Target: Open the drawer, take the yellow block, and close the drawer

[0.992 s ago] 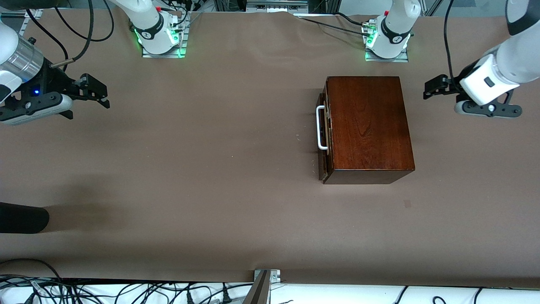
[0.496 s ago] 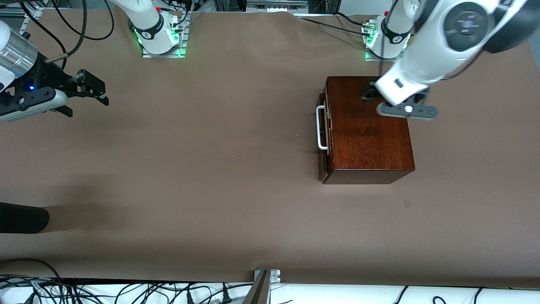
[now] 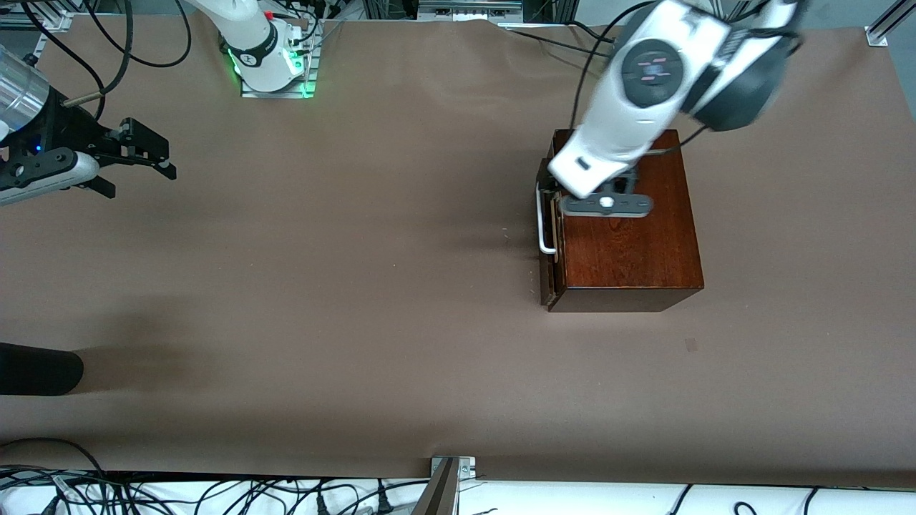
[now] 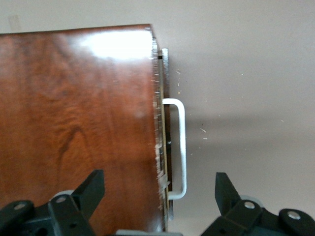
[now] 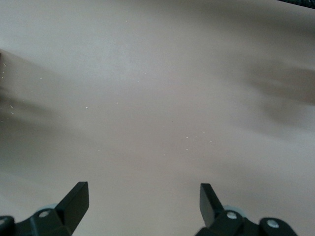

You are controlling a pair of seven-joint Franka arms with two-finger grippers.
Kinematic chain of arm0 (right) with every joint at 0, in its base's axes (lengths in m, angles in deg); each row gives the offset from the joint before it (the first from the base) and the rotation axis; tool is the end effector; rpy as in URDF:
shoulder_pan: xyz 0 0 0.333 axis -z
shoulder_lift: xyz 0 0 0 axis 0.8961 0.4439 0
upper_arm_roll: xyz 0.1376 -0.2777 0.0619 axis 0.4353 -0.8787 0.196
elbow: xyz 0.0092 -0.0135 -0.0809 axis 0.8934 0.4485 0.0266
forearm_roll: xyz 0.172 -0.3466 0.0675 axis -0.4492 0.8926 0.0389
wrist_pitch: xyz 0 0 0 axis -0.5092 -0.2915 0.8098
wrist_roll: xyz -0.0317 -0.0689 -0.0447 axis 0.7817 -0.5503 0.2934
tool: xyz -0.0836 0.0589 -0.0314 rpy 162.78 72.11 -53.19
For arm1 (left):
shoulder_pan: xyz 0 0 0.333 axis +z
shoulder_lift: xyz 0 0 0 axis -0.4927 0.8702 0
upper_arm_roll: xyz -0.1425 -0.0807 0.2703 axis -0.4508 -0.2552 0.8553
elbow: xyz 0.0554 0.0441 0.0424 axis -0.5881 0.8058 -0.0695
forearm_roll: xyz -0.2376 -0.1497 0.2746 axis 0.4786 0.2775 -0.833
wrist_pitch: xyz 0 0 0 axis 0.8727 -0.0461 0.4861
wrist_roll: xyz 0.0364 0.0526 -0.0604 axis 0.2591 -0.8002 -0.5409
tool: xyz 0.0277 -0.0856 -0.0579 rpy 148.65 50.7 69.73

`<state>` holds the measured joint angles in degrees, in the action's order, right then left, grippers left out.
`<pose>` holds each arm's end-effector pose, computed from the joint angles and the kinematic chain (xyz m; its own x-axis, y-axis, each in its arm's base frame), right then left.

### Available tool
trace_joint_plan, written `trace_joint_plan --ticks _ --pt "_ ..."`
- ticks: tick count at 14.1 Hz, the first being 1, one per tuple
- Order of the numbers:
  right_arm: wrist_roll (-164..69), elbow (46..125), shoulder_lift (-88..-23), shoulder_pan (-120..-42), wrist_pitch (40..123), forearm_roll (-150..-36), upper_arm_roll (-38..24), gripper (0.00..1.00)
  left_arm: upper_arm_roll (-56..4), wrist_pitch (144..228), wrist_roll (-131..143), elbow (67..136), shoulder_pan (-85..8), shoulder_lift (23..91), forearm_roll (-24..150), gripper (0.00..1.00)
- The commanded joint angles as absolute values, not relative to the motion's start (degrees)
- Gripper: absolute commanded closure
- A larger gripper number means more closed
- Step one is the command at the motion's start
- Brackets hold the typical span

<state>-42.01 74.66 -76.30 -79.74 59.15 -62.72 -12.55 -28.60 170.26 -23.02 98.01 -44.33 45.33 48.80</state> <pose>0.5691 0.0659 0.6217 0.9635 0.2605 0.0618 0.2659 -0.9582 -0.1056 0.5143 -0.3382 0.4570 0.9937 -0.0234 -0.1099 -0.0324 -0.9962 -0.0813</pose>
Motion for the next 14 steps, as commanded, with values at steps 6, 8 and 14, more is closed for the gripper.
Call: trace_joint_plan --ticks 6,8,14 --pt "-41.8 73.92 -76.59 -79.56 57.96 -64.09 -12.54 0.0 -28.72 170.43 -36.89 97.59 -52.72 53.61 37.47 0.0" --pt "-41.89 73.92 -76.59 -79.56 58.04 -64.18 -12.54 0.0 -28.72 170.43 -36.89 97.6 -52.72 54.75 36.95 0.0" --pt "-41.62 73.92 -77.2 -79.56 56.38 -64.18 -13.24 0.0 -28.72 171.92 -36.98 98.73 -53.07 57.22 34.22 0.0"
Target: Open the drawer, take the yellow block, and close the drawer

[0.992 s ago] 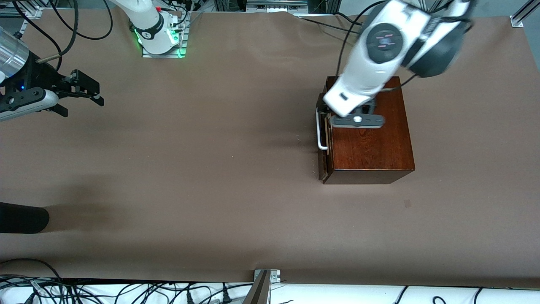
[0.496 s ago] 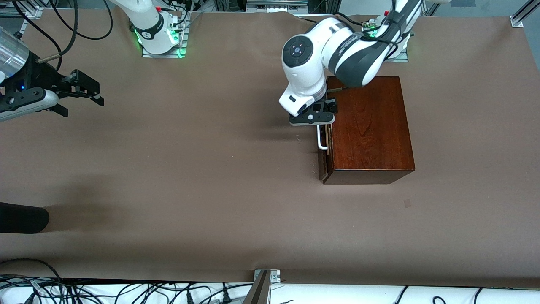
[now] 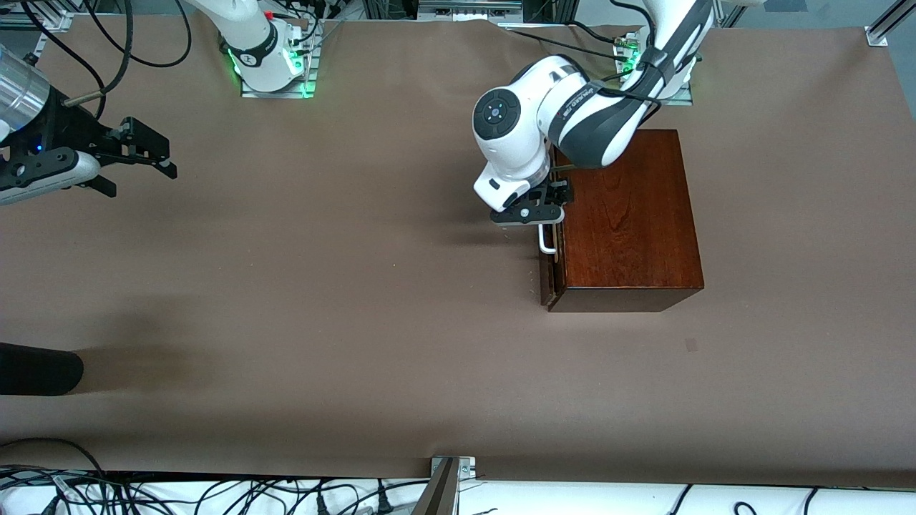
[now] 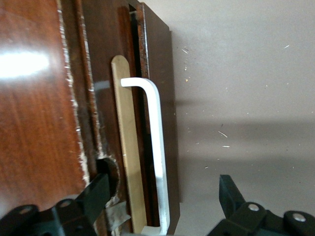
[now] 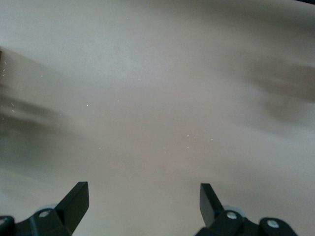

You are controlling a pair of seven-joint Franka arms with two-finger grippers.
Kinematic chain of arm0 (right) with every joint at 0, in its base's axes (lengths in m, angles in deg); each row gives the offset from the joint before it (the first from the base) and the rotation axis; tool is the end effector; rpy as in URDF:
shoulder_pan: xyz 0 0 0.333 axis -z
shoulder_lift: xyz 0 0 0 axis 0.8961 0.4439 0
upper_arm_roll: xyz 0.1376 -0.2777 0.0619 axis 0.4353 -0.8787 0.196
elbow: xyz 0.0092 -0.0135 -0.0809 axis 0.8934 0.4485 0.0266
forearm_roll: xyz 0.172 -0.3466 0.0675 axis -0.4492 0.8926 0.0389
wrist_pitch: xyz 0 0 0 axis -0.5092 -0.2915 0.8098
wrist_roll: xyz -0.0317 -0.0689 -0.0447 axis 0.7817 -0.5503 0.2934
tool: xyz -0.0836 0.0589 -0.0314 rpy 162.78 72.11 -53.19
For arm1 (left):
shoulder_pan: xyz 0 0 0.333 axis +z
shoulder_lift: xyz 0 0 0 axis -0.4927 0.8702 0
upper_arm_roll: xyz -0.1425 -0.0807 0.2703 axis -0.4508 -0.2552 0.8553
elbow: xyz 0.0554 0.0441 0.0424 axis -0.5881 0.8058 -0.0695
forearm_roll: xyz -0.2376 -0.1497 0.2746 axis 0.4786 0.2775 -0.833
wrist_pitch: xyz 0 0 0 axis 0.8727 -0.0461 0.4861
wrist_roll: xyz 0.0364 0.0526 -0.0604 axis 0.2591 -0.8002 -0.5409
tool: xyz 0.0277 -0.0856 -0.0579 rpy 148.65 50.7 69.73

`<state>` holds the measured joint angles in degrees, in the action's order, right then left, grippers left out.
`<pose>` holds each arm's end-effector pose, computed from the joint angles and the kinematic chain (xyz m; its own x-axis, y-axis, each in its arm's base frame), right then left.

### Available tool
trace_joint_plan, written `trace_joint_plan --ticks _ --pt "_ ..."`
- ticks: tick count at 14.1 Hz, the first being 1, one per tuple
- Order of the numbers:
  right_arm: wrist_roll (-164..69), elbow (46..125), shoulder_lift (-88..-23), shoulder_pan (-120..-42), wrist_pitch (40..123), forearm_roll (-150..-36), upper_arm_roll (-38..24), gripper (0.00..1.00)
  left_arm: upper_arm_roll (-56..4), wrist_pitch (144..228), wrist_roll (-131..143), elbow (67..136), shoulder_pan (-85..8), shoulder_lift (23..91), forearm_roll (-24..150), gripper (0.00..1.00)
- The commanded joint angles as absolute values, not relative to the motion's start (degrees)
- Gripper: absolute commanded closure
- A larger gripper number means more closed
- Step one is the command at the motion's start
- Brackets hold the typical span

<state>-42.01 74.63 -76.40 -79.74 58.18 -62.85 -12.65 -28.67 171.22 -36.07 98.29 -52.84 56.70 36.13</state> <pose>0.5670 0.0650 0.6215 0.9642 0.2607 0.0479 0.2645 -0.9580 -0.1107 0.4848 -0.4044 0.3388 0.9935 -0.0165 -0.1129 -0.0507 -0.9502 -0.3074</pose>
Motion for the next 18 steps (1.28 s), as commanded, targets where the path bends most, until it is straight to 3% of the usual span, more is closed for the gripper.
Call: trace_joint_plan --ticks 1,18 --pt "-41.62 73.92 -77.73 -79.56 56.37 -64.18 -13.33 0.0 -28.72 172.01 -36.98 98.82 -53.07 57.39 34.22 0.0" --pt "-41.45 73.92 -77.99 -79.56 55.67 -64.27 -13.42 0.0 -28.72 175.43 -41.37 99.62 -55.8 61.61 31.67 0.0"
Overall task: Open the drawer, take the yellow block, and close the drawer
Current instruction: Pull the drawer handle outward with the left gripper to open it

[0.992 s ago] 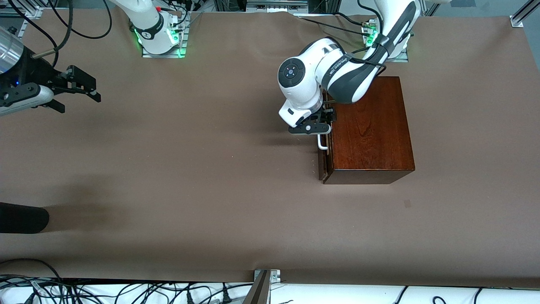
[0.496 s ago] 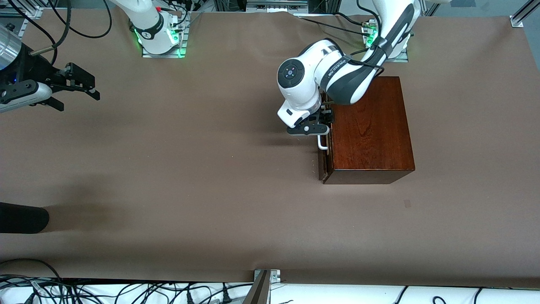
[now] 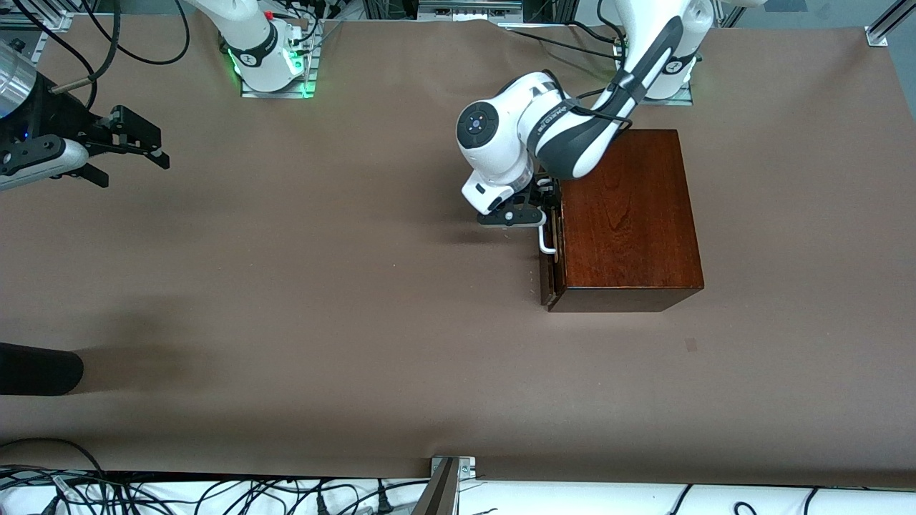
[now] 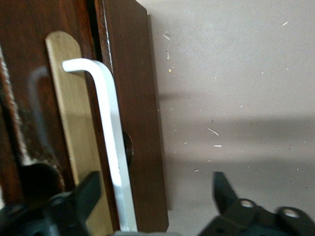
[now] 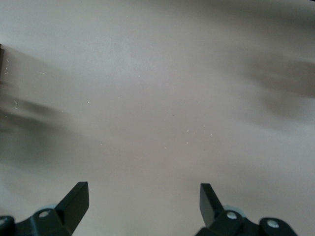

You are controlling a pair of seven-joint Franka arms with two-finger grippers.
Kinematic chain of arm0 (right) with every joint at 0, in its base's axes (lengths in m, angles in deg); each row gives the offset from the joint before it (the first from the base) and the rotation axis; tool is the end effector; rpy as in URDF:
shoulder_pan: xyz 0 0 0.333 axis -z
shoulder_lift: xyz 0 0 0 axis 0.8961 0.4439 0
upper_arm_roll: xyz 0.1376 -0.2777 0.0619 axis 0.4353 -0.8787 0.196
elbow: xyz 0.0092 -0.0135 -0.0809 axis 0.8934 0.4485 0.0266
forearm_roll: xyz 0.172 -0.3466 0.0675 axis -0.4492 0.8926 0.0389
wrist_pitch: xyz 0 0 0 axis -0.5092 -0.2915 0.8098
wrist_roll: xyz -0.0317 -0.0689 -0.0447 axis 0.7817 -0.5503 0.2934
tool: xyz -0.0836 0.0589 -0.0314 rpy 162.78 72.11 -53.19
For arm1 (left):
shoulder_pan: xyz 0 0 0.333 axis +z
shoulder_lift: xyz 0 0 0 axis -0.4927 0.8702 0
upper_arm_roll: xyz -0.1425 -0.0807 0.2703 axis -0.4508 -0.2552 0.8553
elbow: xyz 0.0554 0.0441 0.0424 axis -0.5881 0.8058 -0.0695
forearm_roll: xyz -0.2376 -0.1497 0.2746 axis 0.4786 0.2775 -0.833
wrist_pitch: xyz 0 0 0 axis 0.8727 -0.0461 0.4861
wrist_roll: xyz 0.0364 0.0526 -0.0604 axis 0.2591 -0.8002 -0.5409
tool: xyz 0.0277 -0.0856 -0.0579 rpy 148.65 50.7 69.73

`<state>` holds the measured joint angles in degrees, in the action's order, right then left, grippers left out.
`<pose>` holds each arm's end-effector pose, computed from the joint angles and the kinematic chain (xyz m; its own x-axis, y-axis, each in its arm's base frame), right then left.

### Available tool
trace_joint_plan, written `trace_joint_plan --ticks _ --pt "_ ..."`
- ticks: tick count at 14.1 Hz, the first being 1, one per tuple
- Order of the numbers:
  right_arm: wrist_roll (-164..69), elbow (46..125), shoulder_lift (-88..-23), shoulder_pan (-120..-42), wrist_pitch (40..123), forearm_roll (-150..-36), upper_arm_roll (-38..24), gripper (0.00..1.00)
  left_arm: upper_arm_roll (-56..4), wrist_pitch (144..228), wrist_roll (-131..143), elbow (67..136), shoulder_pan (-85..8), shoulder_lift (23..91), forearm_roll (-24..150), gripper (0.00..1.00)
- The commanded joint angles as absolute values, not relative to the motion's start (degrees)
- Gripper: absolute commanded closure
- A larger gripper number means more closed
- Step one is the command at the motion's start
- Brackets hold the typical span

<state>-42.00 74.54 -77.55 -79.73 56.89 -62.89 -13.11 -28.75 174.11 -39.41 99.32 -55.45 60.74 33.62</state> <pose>0.5594 0.0589 0.6314 0.9657 0.2553 0.0476 0.2592 -0.9589 -0.1152 0.4665 -0.4271 0.2917 0.9928 -0.0370 -0.1140 -0.0736 -0.9389 -0.3362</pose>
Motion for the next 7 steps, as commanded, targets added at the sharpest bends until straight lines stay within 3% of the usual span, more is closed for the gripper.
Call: trace_joint_plan --ticks 1,7 --pt "-41.53 73.92 -77.99 -79.56 55.67 -64.27 -13.42 0.0 -28.72 176.13 -41.38 99.62 -55.88 61.7 31.67 0.0" --pt "-39.86 73.92 -78.52 -79.56 53.83 -64.36 -14.12 0.0 -28.72 178.51 -41.64 99.35 -56.93 62.14 31.84 0.0"
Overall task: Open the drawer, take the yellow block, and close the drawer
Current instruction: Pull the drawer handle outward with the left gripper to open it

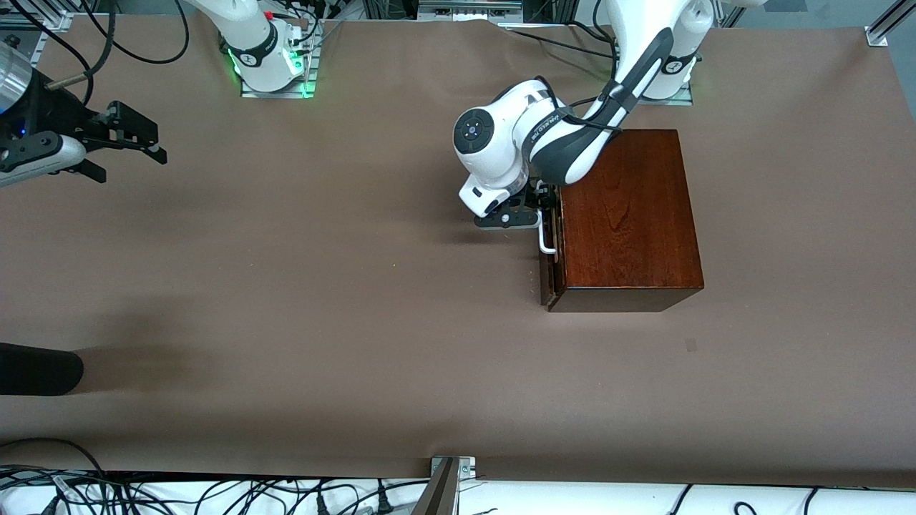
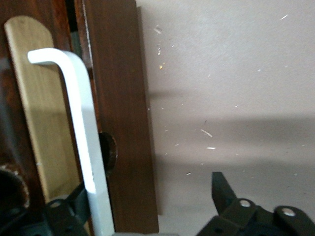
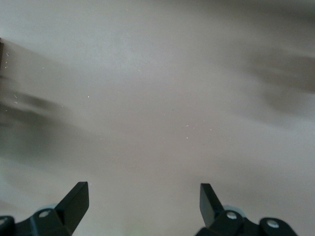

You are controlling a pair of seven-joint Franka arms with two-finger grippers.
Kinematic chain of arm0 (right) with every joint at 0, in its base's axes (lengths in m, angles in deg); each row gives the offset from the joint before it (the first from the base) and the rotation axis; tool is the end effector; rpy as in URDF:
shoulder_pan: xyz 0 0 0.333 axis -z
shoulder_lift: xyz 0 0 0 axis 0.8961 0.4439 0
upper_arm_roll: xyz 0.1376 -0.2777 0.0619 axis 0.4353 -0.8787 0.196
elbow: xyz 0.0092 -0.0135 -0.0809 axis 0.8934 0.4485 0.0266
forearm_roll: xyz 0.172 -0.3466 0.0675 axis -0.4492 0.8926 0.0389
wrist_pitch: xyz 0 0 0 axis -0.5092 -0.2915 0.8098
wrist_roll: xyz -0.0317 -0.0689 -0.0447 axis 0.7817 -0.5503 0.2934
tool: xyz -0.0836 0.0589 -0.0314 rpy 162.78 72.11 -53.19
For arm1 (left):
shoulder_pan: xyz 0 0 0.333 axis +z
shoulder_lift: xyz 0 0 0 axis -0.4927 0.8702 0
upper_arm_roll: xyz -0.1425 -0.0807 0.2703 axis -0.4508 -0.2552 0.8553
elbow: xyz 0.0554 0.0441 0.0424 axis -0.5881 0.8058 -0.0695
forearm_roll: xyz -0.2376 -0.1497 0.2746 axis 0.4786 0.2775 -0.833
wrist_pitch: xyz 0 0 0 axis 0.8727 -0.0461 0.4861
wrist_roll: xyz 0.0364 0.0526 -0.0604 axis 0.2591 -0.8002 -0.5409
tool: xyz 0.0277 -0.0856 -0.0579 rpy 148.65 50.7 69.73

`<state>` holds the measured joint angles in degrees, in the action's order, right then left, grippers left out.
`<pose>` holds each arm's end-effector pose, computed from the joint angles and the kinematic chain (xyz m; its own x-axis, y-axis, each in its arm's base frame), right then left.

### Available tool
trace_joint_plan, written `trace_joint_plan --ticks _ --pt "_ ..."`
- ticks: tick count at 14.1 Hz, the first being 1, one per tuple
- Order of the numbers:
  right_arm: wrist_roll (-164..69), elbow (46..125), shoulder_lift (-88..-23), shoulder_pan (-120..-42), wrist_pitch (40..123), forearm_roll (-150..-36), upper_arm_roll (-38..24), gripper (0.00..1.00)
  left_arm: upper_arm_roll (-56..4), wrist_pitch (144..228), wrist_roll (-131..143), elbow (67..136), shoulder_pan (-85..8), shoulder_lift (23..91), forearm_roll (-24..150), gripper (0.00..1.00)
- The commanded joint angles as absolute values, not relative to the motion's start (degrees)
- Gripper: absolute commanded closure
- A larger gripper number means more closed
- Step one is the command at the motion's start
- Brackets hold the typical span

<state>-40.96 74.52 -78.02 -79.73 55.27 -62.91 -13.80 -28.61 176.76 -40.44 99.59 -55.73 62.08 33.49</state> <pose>0.5547 0.0517 0.6336 0.9639 0.2644 0.0308 0.2662 -0.9564 -0.1200 0.4664 -0.4322 0.2776 0.9940 -0.0326 -0.1042 -0.0643 -0.9462 -0.3172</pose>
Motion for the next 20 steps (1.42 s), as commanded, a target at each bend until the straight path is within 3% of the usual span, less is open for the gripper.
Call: trace_joint_plan --ticks 1,9,15,20 --pt "-39.86 73.92 -78.52 -79.56 53.83 -64.27 -13.77 0.0 -28.72 179.04 -42.51 99.09 -57.98 62.4 31.84 0.0" --pt "-39.78 73.92 -78.52 -79.56 53.83 -64.27 -14.03 0.0 -28.72 187.91 -47.7 97.34 -60.72 64.6 32.63 0.0" --pt "-38.28 73.92 -78.35 -79.56 52.59 -64.27 -13.68 0.0 -28.72 188.09 -51.75 90.04 -63.18 69.25 32.63 0.0" --pt "-37.14 73.92 -78.35 -79.56 52.16 -64.27 -13.68 0.0 -28.63 187.31 -50.95 89.24 -62.74 67.6 32.2 0.0"
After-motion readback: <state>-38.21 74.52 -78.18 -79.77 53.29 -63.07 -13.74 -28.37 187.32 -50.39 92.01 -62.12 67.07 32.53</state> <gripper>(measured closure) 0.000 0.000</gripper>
